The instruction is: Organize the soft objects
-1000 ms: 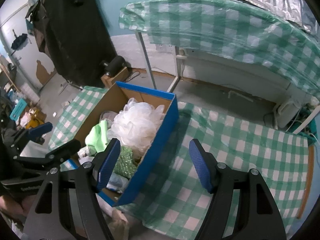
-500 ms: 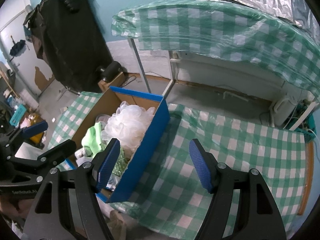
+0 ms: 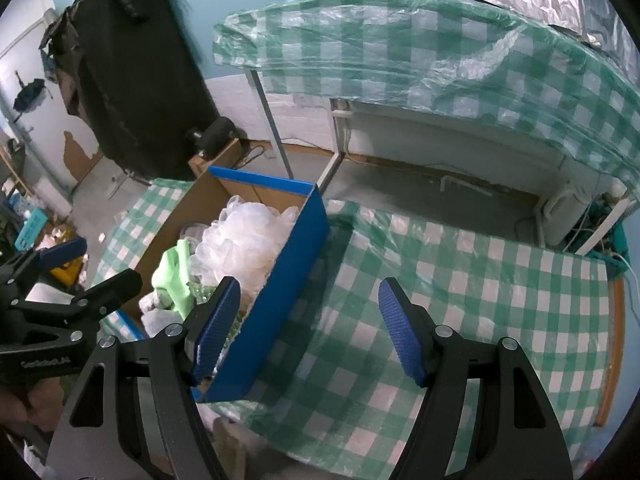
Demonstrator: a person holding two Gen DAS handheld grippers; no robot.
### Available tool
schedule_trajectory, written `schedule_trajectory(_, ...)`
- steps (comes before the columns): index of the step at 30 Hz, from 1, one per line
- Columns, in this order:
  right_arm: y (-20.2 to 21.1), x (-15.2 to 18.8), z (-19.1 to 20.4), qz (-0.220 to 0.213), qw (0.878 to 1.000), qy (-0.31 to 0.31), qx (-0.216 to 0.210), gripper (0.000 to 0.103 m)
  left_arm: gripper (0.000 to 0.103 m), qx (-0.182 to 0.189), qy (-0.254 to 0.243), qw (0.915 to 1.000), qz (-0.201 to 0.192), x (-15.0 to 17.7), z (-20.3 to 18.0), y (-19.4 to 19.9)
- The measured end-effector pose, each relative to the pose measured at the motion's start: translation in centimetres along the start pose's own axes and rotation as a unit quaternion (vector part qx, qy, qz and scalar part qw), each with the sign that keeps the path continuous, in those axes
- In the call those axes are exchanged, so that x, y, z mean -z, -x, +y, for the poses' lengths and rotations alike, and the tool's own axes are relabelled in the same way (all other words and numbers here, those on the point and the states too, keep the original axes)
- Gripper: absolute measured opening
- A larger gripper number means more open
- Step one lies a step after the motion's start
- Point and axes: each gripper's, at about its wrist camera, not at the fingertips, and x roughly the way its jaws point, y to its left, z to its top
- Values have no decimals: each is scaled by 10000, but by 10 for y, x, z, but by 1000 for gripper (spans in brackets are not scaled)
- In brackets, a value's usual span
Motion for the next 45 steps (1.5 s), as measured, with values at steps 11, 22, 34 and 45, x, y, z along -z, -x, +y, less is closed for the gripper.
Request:
schedule_trajectory(11, 2, 1, 3, -28, 10000, 35, -4, 71, 102, -1, -63, 10000, 26, 1, -1, 1)
schedule_trajectory(22, 3, 0, 4, -13, 10000, 62, -13, 71, 102, -19, -77, 10000, 51, 2, -2, 1)
schedule_trajectory(34, 3, 1, 4, -7, 10000, 66, -5, 71, 102, -22, -88, 9999, 44, 3, -2, 1)
schedule_trajectory(45, 3, 1, 4, 0, 10000, 62, -4, 71, 102, -27, -70, 10000, 65, 4, -1, 0)
